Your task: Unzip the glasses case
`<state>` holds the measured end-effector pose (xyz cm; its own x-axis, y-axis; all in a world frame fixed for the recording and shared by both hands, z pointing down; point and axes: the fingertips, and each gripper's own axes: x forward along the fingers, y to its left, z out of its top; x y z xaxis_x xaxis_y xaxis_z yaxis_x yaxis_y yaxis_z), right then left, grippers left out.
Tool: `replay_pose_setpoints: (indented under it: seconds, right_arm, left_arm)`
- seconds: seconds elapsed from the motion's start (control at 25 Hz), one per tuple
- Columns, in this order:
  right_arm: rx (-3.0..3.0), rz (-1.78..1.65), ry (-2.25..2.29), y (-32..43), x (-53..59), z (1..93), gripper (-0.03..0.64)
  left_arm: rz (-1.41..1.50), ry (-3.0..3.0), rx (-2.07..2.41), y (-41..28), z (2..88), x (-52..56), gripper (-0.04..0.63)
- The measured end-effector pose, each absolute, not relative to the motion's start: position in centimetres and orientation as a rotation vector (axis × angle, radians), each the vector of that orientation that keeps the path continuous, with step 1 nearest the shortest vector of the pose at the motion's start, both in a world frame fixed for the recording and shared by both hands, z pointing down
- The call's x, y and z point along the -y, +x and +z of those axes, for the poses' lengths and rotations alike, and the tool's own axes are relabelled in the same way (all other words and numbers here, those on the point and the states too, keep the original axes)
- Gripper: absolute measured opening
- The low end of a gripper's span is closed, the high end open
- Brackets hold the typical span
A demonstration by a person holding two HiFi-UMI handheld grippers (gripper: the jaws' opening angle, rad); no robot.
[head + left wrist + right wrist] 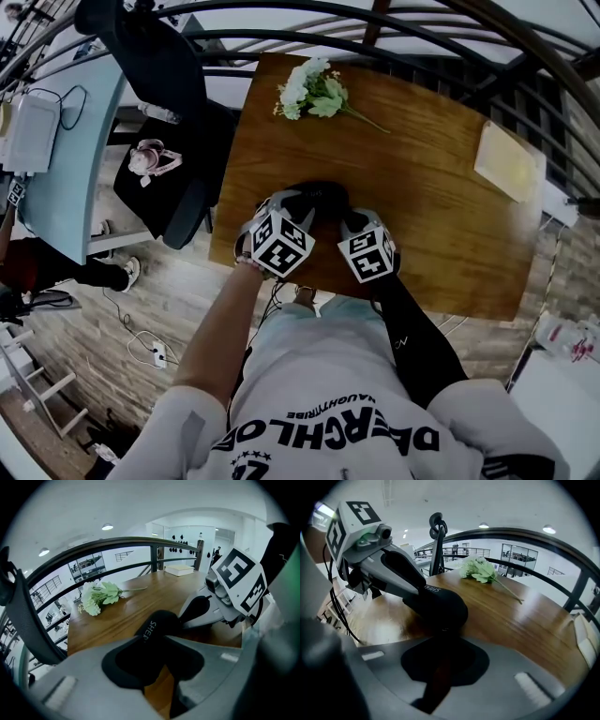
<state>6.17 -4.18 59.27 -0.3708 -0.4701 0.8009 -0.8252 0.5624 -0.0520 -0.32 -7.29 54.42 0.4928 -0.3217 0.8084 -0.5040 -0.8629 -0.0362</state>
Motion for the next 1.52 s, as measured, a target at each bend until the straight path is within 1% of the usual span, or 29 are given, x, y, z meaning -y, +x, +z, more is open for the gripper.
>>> replay_pose_setpoints:
  seconds: [0.44, 0.72, 1.0, 1.24, 1.52]
  right_arm:
    - [1.959, 0.408, 1.034, 6.7, 4.1, 58.7, 0.044]
    - [1.94, 0.384, 1.046, 7.0, 3.5, 58.2, 0.043]
    - [1.942, 0.269, 1.021, 6.6, 3.1, 57.2, 0.037]
    - [2.021, 0.329, 1.042, 6.8, 3.2, 56.9, 0.029]
    - [1.982, 0.304, 1.061, 7.5, 3.6, 57.2, 0.029]
  left_arm:
    - [1.269, 2.54, 0.716, -0.4, 54.3, 7.5, 0.124]
    - [1.257, 2.54, 0.726, -0.3, 54.2, 7.4, 0.124]
    - [1.253, 2.541, 0.728, -0.3, 54.3, 7.5, 0.124]
    - [1.256, 2.547, 0.732, -0.3, 54.3, 7.3, 0.124]
    - [1.242, 2.553, 0.733, -0.3, 54.3, 7.2, 0.124]
